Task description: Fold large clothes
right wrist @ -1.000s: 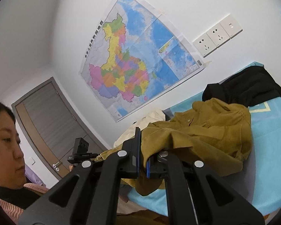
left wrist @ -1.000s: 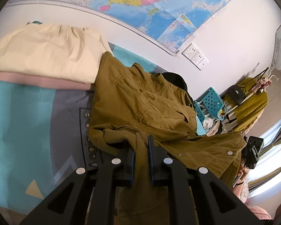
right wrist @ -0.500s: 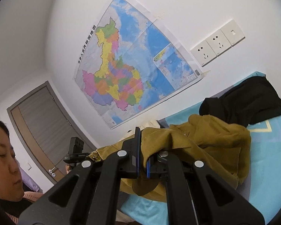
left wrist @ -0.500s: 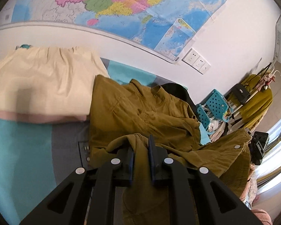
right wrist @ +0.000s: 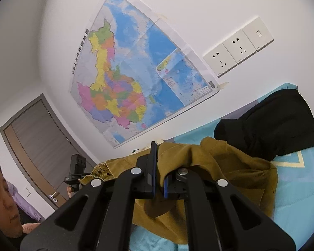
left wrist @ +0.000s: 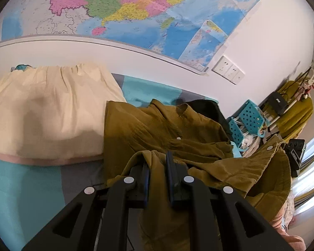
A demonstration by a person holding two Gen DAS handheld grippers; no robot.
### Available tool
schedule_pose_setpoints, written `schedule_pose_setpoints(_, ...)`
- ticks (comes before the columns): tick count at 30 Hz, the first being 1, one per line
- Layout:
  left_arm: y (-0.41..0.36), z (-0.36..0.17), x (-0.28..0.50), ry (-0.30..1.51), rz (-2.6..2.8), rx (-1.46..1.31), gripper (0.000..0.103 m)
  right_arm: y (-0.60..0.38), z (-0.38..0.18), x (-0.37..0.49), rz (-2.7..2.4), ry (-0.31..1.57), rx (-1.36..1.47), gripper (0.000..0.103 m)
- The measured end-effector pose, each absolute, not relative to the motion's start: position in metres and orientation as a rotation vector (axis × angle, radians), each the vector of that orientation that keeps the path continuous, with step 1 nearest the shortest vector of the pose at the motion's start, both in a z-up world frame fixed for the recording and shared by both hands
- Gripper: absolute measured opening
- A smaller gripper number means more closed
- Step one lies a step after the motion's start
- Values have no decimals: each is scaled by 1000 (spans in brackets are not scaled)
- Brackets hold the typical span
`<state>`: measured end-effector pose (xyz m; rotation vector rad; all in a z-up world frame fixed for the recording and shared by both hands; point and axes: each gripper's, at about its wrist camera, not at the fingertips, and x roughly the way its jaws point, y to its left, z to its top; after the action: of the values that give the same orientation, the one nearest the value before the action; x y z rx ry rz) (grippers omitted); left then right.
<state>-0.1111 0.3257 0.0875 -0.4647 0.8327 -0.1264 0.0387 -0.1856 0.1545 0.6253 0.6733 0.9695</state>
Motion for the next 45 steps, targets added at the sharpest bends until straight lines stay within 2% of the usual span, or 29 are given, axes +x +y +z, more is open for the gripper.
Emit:
schedule_pose_setpoints(23,348,51,-5,1023,-30,-490,15,-157,98,133,858,824,656,5)
schedule_pose_setpoints(38,357,19,34,1097,28,-505,20,-135,55,175,747,967,616,7)
schedule_pose_setpoints(42,360,11,41,1103,43,-520,21,-127,47,181,725,991,605,14)
schedule_pose_setpoints(43,360,8,43,1108,46,-524,22,-126,46,181,718,999,599,23)
schedule_pose_setpoints(44,360,7,44,1110,46,-528,22,-125,46,181,709,1004,597,44)
schedule_pose_setpoints(45,360,5,44,1111,46,-533,23,-125,48,179,706,998,596,52)
